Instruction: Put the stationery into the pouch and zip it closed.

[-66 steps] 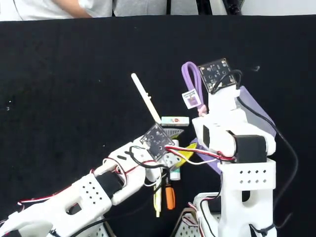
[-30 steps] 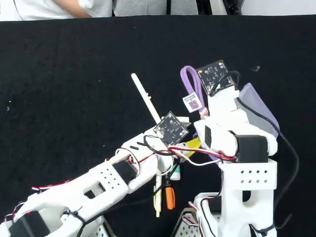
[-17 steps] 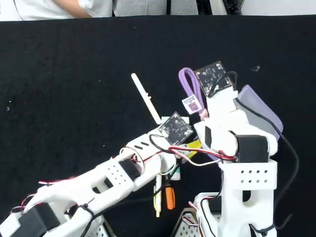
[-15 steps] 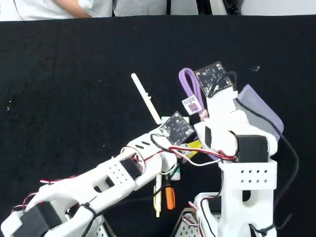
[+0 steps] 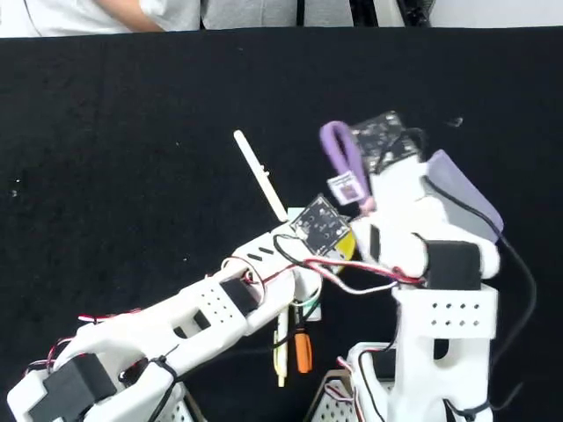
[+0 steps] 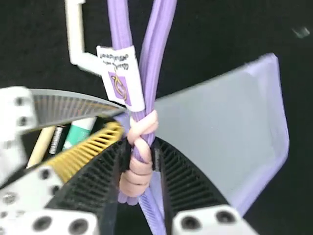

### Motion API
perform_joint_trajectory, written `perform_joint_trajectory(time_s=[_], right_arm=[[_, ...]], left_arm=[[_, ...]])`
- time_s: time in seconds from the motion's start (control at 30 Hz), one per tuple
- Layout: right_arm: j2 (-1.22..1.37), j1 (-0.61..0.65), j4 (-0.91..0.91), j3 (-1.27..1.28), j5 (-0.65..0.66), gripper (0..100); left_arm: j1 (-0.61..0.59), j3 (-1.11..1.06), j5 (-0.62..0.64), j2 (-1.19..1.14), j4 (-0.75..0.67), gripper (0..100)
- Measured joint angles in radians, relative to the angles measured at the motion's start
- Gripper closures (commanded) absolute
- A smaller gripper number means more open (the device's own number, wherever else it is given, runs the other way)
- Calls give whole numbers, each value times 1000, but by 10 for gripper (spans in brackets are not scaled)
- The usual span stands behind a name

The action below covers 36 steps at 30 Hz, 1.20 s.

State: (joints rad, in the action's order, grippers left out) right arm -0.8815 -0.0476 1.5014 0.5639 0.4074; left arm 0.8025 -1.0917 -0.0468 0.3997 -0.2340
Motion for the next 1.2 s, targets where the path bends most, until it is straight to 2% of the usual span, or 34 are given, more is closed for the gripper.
perform_joint_trajectory(time_s=[0.17,0.5,0.7,1.2], right_arm=[[0,-124,0,-15,-3,987],[0,-272,0,-46,38,987],[0,-400,0,-69,80,987],[0,-591,0,-107,140,987]], left_arm=[[-48,-23,0,0,-48,972],[-170,-37,-9,0,-51,973],[-173,-37,-86,0,-51,973],[-176,-37,-97,0,-52,973]])
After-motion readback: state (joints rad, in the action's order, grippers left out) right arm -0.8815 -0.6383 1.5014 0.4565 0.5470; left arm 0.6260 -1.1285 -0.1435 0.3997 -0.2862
